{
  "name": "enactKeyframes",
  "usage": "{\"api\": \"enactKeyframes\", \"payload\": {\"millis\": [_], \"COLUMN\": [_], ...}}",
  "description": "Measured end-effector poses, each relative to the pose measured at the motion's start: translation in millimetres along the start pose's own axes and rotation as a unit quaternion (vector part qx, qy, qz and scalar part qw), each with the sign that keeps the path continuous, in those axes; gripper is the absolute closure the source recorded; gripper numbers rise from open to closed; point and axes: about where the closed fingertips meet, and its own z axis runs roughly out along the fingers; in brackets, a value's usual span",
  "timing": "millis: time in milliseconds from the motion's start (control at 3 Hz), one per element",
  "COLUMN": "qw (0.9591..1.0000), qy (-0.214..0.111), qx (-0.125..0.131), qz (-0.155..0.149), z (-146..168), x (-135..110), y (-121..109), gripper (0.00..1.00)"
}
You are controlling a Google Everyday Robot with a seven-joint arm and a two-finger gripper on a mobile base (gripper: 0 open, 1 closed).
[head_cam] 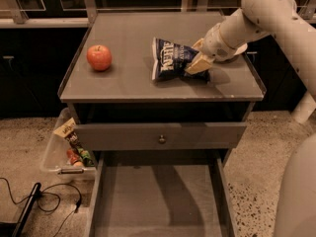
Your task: Pick blue chip bag from middle drawer and place on counter
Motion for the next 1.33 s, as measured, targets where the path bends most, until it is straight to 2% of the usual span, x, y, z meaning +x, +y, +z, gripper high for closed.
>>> {"api": "enactKeyframes", "payload": {"millis": [667, 1000, 1333], "qw": [1.0000, 1.0000, 1.0000], "qy": [0.000, 0.000, 0.000], "qx": [0.000, 0.000, 0.000], "qz": [0.000, 0.000, 0.000], "z": [0.1, 0.1, 0.1], "x": [0.0, 0.0, 0.0], "y": [0.0, 0.0, 0.0], "gripper": [0.17, 0.00, 0.00]}}
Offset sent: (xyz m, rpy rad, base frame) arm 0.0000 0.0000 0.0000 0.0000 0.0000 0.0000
